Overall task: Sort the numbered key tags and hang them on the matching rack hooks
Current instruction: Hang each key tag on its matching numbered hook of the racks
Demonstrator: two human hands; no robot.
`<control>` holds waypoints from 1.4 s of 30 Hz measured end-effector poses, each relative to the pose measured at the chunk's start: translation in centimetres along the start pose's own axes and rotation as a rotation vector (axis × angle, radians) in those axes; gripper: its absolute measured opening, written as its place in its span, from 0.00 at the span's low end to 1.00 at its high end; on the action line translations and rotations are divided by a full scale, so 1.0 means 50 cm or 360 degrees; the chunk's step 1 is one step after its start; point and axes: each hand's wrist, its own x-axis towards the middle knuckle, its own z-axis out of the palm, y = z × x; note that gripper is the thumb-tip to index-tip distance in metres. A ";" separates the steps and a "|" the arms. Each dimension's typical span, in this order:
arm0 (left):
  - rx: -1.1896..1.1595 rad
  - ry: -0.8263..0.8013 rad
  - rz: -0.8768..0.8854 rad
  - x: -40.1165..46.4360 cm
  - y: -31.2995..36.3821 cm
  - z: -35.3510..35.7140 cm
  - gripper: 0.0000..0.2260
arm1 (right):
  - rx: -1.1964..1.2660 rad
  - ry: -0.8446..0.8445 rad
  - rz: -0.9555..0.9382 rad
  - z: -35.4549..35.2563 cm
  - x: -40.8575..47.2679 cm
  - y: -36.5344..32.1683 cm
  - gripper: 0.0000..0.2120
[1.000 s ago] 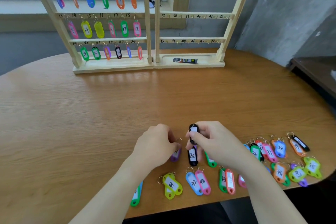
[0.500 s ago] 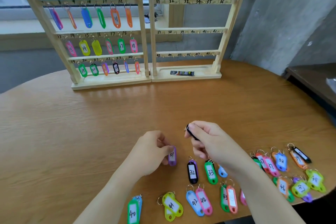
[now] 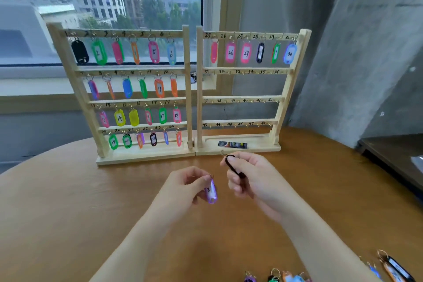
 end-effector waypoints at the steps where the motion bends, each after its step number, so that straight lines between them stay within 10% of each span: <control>1: 0.0001 0.0017 0.0048 0.010 0.015 -0.007 0.05 | -0.0015 0.0013 -0.0019 0.003 0.010 -0.010 0.12; 12: 0.0006 0.0567 0.0568 0.101 0.175 -0.054 0.08 | -0.0360 0.0371 -0.0520 0.012 0.151 -0.142 0.13; 42: 0.0613 0.0705 0.0882 0.330 0.295 -0.056 0.04 | -0.0623 0.0593 -0.0682 -0.023 0.381 -0.177 0.16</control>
